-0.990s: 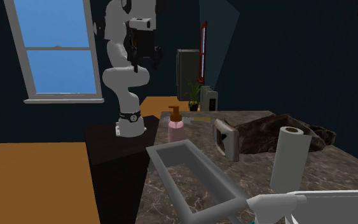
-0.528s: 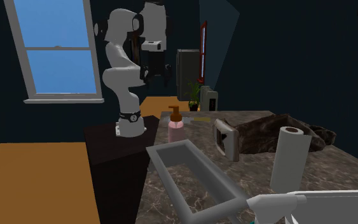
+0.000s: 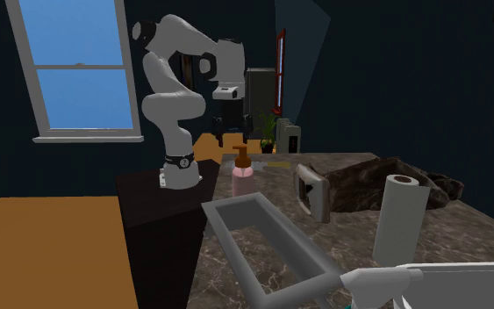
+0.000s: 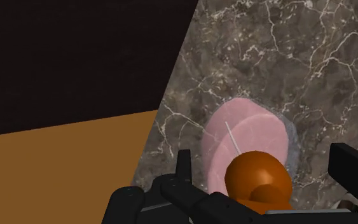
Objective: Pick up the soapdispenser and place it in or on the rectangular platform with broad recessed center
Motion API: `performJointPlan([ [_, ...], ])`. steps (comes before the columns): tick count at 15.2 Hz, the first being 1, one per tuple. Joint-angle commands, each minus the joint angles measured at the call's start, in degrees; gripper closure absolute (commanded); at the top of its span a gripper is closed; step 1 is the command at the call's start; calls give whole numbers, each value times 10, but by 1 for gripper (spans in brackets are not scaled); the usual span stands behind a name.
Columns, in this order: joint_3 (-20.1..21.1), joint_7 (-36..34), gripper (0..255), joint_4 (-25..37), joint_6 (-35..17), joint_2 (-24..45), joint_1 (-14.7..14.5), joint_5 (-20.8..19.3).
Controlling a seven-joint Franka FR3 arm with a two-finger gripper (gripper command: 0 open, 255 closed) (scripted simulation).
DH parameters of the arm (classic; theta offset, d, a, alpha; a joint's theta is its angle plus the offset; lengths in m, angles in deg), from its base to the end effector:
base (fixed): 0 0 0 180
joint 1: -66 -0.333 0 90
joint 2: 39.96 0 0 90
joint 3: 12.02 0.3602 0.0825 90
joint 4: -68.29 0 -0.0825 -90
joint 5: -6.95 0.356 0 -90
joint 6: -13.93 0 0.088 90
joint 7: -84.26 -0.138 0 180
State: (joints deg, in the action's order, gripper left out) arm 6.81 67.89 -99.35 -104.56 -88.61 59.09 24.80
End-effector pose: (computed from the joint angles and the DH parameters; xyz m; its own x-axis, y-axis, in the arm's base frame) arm 0.2001 0.1112 0.3833 0.9947 -0.0994 -0.0252 -0.0999 -0.9948 -0.0191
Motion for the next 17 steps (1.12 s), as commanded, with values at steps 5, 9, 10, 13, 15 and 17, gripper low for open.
performJointPlan([
  [5, 67, -54, 0, -34, -148, 94, -16, 52],
  [9, 79, -52, 0, -46, -201, 135, -16, 62],
  [10, 82, -52, 0, -49, -214, 147, -16, 65],
  [13, 83, -51, 0, -50, -222, 153, -16, 66],
  [15, 83, -51, 0, -50, -222, 153, -16, 66],
  [17, 83, -51, 0, -50, -222, 153, -16, 66],
])
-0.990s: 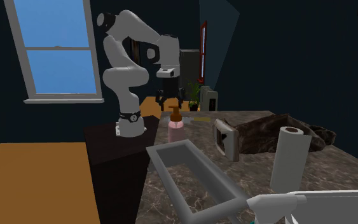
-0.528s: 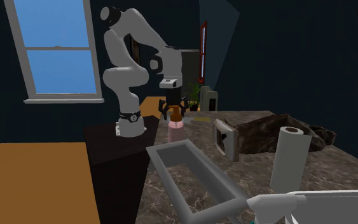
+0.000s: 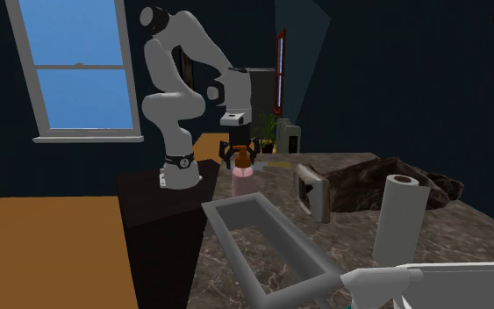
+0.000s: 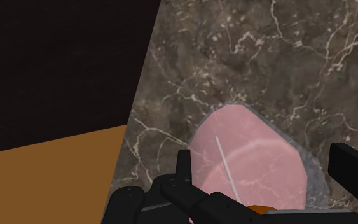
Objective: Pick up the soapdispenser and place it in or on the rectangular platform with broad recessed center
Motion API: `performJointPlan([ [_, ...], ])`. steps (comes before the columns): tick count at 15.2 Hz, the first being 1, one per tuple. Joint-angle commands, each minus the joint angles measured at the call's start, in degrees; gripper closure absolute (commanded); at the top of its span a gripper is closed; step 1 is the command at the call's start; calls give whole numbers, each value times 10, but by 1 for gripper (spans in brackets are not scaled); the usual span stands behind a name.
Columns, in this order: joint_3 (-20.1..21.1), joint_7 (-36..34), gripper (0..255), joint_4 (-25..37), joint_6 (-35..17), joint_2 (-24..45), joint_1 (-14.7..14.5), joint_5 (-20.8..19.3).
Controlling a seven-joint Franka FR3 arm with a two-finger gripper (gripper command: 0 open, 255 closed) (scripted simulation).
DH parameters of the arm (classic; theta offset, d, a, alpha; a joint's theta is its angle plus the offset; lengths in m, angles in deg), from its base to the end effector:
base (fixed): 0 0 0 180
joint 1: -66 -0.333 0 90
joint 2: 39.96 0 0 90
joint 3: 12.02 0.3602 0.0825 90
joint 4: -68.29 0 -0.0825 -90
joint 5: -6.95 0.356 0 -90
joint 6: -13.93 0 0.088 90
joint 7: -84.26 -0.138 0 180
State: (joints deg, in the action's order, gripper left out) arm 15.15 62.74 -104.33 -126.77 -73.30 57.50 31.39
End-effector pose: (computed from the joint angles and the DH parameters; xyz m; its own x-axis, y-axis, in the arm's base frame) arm 0.2177 0.1383 0.3137 0.9879 -0.1552 0.0056 -0.1550 -0.9877 -0.0200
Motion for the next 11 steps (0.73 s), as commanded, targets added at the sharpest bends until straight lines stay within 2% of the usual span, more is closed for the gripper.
performJointPlan([
  [1, 0, 0, 0, 0, 0, 0, 0, 0],
  [2, 0, 0, 0, 0, 0, 0, 0, 0],
  [3, 0, 0, 255, 0, 0, 0, 0, 0],
  [11, 0, 0, 255, 0, 0, 0, 0, 0],
])
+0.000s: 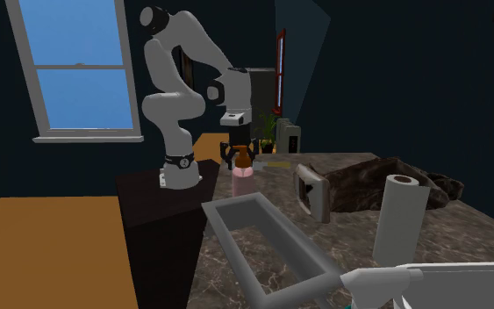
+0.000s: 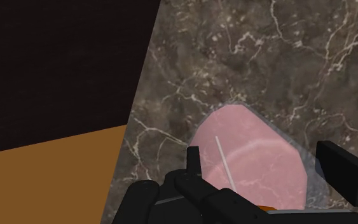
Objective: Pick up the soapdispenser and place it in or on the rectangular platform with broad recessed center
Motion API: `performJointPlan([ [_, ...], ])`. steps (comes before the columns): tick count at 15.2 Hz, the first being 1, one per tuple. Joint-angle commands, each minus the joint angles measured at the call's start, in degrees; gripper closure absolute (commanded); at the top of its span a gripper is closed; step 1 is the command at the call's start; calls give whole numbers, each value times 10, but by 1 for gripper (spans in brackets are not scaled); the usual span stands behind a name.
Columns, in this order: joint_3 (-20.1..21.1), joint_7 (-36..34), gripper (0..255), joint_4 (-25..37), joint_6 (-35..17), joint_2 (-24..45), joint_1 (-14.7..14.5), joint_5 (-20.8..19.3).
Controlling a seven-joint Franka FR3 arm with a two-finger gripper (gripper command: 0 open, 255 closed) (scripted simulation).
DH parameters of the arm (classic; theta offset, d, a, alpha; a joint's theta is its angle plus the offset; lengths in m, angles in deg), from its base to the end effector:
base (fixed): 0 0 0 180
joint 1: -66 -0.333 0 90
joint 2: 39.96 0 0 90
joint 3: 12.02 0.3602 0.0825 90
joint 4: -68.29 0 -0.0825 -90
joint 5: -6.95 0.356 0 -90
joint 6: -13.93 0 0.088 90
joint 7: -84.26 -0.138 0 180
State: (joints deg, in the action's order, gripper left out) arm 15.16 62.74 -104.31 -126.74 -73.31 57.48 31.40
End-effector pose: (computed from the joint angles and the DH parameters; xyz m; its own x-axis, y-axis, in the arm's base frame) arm 0.2176 0.1385 0.3138 0.9879 -0.1547 0.0056 -0.1546 -0.9878 -0.0201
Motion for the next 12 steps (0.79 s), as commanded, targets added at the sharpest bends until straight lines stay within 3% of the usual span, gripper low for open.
performJointPlan([
  [1, 0, 0, 255, 0, -1, 0, 0, 0],
  [12, -30, -6, 255, 38, 138, -102, 2, -29],
])
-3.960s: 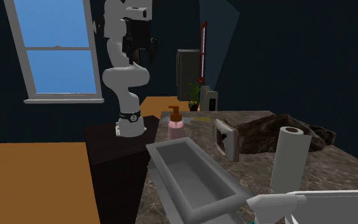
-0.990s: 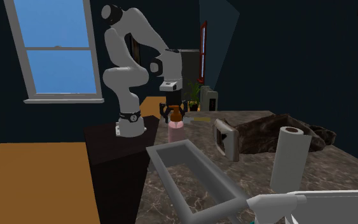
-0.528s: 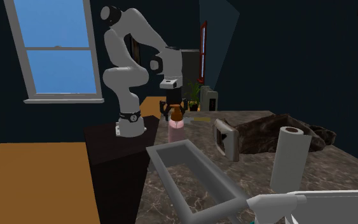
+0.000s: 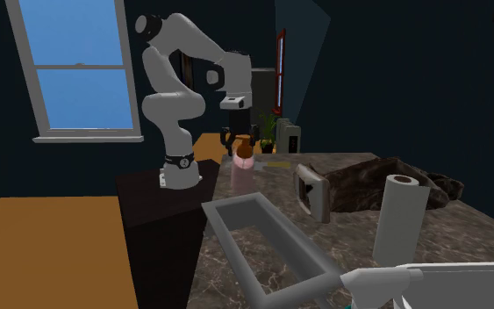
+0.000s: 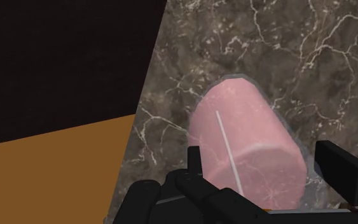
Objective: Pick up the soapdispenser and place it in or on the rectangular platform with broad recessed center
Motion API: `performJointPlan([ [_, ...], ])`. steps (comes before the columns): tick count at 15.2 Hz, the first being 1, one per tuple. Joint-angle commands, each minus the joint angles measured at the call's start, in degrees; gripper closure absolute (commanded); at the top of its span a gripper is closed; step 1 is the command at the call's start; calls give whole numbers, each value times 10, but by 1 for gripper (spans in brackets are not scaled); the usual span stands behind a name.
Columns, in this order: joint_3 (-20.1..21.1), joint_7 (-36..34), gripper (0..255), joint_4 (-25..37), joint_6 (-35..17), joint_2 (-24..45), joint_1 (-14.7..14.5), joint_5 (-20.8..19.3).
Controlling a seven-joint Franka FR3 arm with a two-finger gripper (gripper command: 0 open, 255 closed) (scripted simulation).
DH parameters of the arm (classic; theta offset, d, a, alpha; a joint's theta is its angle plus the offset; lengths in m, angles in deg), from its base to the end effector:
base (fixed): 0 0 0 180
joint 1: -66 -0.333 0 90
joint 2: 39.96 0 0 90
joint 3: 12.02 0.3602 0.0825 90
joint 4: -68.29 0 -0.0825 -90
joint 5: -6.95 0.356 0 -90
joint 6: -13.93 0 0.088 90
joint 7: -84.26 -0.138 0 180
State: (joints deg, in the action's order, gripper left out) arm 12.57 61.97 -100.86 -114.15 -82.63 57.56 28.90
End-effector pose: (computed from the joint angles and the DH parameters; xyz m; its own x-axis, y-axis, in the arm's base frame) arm 0.2078 0.1379 0.3575 0.9879 -0.1551 0.0061 -0.1550 -0.9877 -0.0202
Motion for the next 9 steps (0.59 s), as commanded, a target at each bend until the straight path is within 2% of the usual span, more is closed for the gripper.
performJointPlan([
  [1, -7, 1, 255, 8, 24, -15, 2, -7],
  [9, -28, -3, 255, 49, 107, -58, 8, -28],
])
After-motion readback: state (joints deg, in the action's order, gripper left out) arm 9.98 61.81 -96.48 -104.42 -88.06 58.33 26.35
